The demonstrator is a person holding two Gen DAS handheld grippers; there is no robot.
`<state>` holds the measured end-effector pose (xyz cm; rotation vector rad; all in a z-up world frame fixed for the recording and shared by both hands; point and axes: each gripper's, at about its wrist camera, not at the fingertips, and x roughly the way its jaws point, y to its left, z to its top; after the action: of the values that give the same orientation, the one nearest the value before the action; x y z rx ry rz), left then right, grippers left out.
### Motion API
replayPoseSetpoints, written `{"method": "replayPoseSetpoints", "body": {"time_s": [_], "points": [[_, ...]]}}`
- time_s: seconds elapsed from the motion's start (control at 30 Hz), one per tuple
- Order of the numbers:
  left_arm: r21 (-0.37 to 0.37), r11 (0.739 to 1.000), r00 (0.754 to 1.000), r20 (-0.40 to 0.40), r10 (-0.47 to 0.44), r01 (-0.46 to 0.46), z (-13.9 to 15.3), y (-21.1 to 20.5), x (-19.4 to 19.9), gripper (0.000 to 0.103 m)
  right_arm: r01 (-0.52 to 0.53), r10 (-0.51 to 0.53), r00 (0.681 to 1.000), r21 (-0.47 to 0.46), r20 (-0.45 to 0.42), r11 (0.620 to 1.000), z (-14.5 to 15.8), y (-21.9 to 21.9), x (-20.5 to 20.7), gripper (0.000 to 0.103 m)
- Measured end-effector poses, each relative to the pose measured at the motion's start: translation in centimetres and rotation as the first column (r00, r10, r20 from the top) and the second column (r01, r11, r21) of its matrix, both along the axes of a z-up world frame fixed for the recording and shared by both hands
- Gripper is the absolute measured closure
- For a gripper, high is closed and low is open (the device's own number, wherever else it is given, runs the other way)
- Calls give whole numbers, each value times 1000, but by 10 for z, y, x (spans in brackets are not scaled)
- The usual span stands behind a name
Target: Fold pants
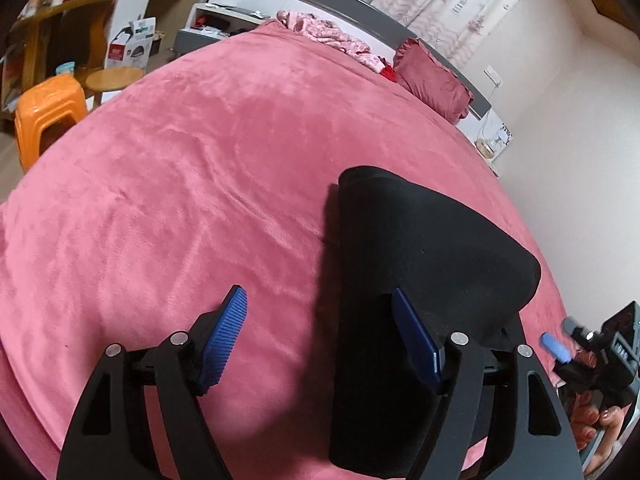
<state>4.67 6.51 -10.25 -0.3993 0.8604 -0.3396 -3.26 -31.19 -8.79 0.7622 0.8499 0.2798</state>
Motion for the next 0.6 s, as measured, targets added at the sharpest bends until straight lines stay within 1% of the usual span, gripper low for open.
{"method": "replayPoseSetpoints", "body": {"time_s": [0.03, 0.1, 0.13, 0.2, 0.27, 0.33, 0.37, 0.43, 0.47, 0.53, 0.57, 0.6], "points": [[0, 1000, 1000, 1, 10, -10, 0, 2, 1, 29, -18, 18, 1000, -8, -23, 1000, -6, 6, 5, 55], [-5, 999, 999, 0, 38, -38, -2, 8, 0, 29, -63, 62, 996, -13, -63, 998, -16, 17, 17, 65], [-10, 999, 999, -5, 46, -47, -3, 11, 2, 29, -82, 79, 994, -31, -81, 996, -20, 25, 22, 69], [-10, 999, 998, -30, 51, -51, -8, 13, 5, 29, -103, 93, 990, -99, -104, 990, -24, 37, 26, 92], [-5, 999, 998, -40, 44, -44, -11, 11, 4, 29, -132, 122, 990, -162, -75, 978, -13, 46, 25, 94], [3, 999, 999, -25, 36, -36, -9, 10, 2, 29, -143, 137, 990, -213, -41, 967, 5, 48, 18, 95], [10, 1000, 1000, -2, 26, -26, -6, 8, 0, 29, -142, 138, 990, -224, -36, 964, 10, 45, 17, 95], [22, 1000, 1000, 22, 7, -7, -3, 3, -2, 29, -138, 131, 990, -193, -52, 971, 14, 37, 9, 95], [30, 1000, 1000, 28, -4, 3, -2, 0, -2, 29, -137, 125, 989, -176, -79, 975, 9, 34, 6, 100], [44, 999, 999, 29, -22, 20, -4, -5, -2, 27, -150, 125, 982, -173, -145, 974, -12, 34, 4, 99], [45, 999, 999, 22, -27, 26, -7, -7, -2, 24, -161, 131, 977, -174, -170, 971, -18, 38, 3, 99], [42, 999, 999, 14, -29, 28, -9, -6, 0, 24, -168, 134, 973, -172, -190, 971, -26, 41, 5, 97]]}}
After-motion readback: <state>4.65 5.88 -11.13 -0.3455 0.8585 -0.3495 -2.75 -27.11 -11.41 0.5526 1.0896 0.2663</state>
